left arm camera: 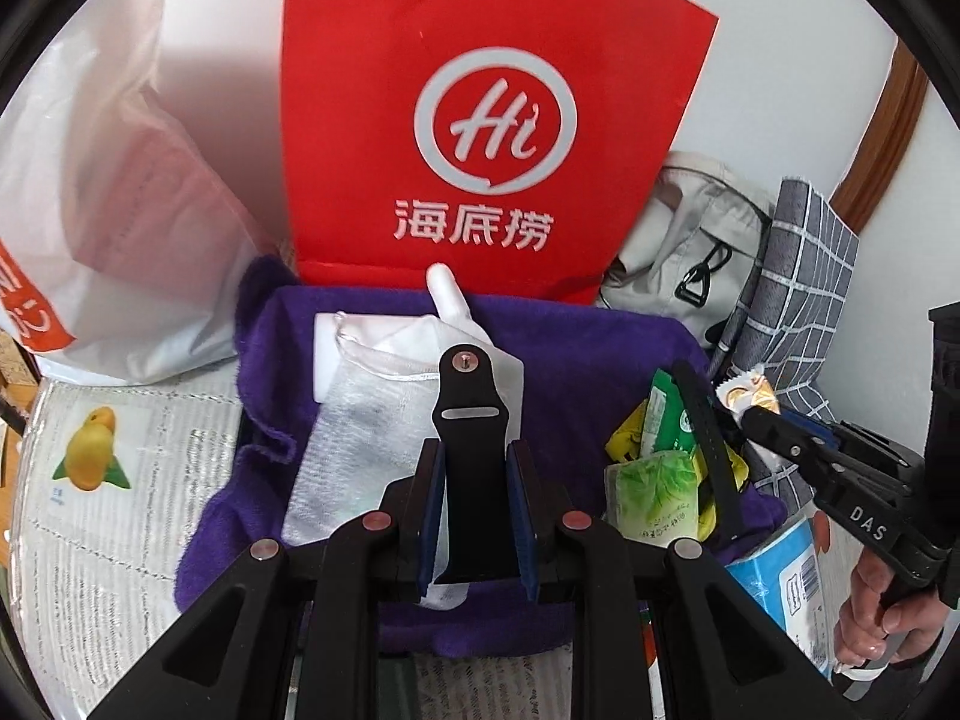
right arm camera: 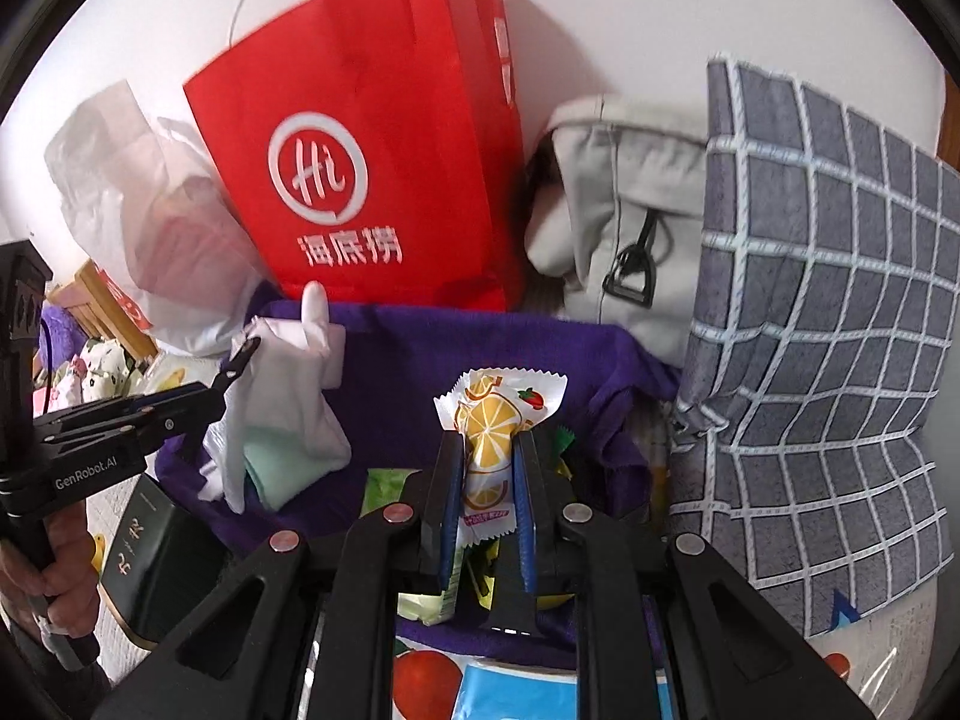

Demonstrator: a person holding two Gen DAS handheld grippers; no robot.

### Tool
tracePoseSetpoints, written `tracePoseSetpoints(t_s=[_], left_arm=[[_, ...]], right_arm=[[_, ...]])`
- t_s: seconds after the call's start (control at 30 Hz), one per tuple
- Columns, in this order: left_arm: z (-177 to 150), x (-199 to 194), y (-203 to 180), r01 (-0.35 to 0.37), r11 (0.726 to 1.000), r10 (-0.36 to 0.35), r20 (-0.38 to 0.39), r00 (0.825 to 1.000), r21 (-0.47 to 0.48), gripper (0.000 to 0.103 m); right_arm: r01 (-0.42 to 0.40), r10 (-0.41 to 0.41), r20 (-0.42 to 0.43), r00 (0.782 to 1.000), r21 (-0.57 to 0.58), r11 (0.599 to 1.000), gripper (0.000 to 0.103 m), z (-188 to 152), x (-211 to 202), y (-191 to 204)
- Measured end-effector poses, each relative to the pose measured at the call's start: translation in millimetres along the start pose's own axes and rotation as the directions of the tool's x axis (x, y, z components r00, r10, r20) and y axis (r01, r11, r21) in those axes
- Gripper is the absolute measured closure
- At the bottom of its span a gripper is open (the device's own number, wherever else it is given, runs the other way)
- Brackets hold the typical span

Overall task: Organize soft objects
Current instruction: 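Release the strap piece onto the towel with the left tool while the right releases the sachet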

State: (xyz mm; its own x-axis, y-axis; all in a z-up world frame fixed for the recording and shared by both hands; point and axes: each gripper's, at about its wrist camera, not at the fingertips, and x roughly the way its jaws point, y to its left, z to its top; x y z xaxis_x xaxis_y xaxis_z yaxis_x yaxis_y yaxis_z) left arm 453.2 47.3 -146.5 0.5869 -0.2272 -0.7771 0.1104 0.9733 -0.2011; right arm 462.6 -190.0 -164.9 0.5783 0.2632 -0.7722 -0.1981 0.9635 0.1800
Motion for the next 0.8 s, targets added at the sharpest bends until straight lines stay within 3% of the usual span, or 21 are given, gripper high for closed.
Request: tracePoseSetpoints(t_s=[0.4,0.7,0.77,0.8], left_arm=[[-5,37,6,0.004,1.000,-0.005,-0.088,0.996,-0.009,0.083],[-5,42,7,-0.008,1.000,0.006,-0.107,0.994,-0.021,0.081],[-5,37,9,-0.027,0.999,0.025,-0.103,0.994,-0.022,0.068],[-4,36,9,-0.032,0.999,0.029,-0.101,0.994,-0.023,0.064]], right_arm=[[0.028,-0.026,-0.098,0.995,0.020,0.999,0.085,-13,40,-8],[0.025,-0.026,-0.098,0.995,-0.008,1.000,0.070,-13,44,-2],[0.016,-0.016,-0.098,0.995,-0.003,1.000,0.065,-11,43,-2],[0.009,-0.009,-0.096,0.995,0.000,1.000,0.058,-10,41,-2]])
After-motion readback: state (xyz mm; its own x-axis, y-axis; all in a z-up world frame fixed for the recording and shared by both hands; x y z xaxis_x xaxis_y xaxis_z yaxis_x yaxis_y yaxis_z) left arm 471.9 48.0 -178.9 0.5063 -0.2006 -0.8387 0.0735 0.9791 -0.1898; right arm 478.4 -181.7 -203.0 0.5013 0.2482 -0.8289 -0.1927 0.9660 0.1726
